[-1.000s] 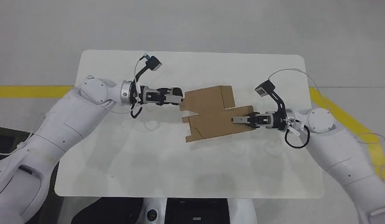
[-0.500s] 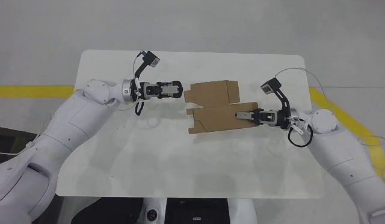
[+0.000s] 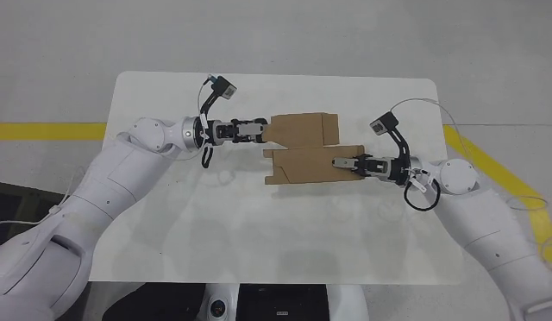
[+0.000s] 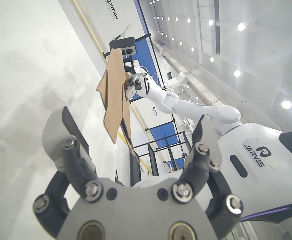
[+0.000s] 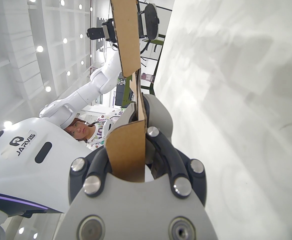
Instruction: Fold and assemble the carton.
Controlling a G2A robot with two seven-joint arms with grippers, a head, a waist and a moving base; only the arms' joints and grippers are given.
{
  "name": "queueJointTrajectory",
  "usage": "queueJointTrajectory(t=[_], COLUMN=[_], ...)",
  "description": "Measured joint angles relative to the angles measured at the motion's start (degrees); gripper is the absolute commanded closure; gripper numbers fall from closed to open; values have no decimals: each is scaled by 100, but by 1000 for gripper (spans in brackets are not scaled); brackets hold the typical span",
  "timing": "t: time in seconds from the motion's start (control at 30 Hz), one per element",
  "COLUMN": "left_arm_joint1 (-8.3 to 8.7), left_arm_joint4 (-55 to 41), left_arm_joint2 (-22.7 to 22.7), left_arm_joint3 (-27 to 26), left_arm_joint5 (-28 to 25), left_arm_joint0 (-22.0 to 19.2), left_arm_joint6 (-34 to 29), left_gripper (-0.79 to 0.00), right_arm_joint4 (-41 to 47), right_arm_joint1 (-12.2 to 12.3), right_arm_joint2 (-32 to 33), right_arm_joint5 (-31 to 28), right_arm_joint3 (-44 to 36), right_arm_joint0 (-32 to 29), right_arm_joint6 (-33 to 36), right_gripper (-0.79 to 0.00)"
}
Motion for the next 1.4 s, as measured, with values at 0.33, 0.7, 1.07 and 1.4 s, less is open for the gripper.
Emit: queueJointTrajectory(t=[0.33,0.7,1.07,1.4], left_arm_joint1=[-40,-90,-246,-291], left_arm_joint4=[-20,-57,123,319], left_arm_joint2=[-283,-588,-639,-763], left_arm_joint3=[-37,-196,-71,-50], left_arm_joint5=[128,251,322,425], left_arm_joint0=[117,276,319,398], left_arm_joint6=[-128,-251,-322,-426], left_gripper=[-785,-785,-785,-252], right_arm_joint4=[-337,-684,-730,-764], right_arm_joint1=[-74,-155,-215,-264], right_arm_joint2=[26,30,133,213], right_arm_joint5=[129,251,276,271], right_arm_joint3=[113,-25,-258,-262], right_arm_joint0=[-49,-31,-67,-85], right_arm_joint6=[-211,-284,-317,-278], right_gripper=[0,0,0,0])
